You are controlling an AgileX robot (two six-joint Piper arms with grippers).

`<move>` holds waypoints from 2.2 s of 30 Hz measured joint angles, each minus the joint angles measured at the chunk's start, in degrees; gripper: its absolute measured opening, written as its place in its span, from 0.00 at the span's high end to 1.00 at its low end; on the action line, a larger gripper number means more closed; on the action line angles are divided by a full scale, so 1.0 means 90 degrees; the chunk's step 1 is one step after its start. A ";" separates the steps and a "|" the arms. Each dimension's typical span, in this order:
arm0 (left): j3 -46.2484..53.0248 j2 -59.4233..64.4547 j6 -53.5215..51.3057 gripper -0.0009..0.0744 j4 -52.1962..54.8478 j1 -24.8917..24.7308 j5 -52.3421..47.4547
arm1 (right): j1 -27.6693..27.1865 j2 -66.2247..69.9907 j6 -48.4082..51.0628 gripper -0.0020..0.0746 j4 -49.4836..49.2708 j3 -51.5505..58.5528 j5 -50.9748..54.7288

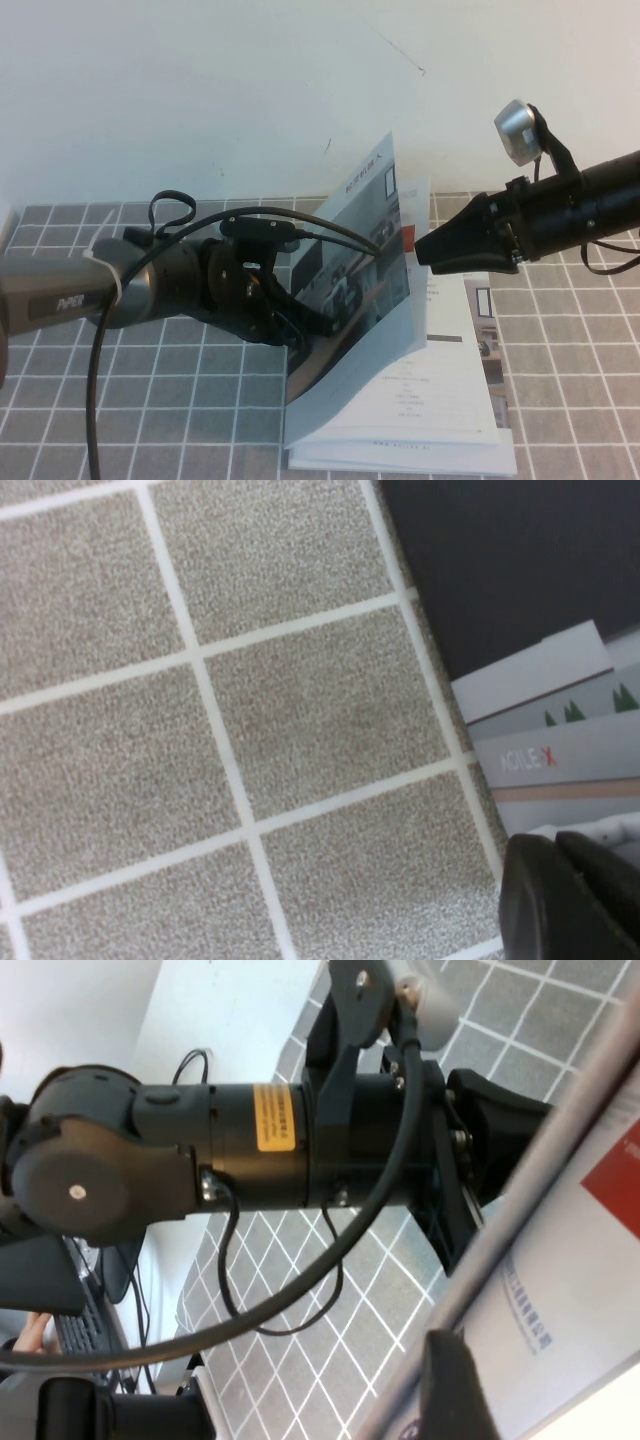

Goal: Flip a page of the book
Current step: Open the closed book

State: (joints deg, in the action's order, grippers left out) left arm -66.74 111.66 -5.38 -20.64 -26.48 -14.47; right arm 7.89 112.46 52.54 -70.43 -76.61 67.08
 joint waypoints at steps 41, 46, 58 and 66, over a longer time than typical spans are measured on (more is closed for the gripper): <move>0.0000 0.0000 0.0000 0.99 -0.0023 0.0000 0.0108 | 0.0415 0.0000 0.0467 0.47 -0.0898 0.0000 0.0036; 0.0000 0.0000 0.0000 0.99 -0.0023 0.0000 0.0144 | 0.0429 0.0000 0.0532 0.47 -0.1279 0.0000 0.0036; 0.0189 -0.1591 0.0000 0.99 0.0071 -0.0052 0.0119 | 0.0429 0.0000 0.0557 0.47 -0.1320 0.0000 0.0036; 0.0964 -0.3270 0.0000 0.99 0.0219 -0.0215 -0.0580 | 0.0429 0.0000 0.0557 0.51 -0.1359 0.0000 0.0036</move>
State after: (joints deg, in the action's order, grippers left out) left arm -58.06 82.24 -5.38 -18.66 -28.42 -19.69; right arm 11.75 112.46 57.55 -82.65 -76.61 67.40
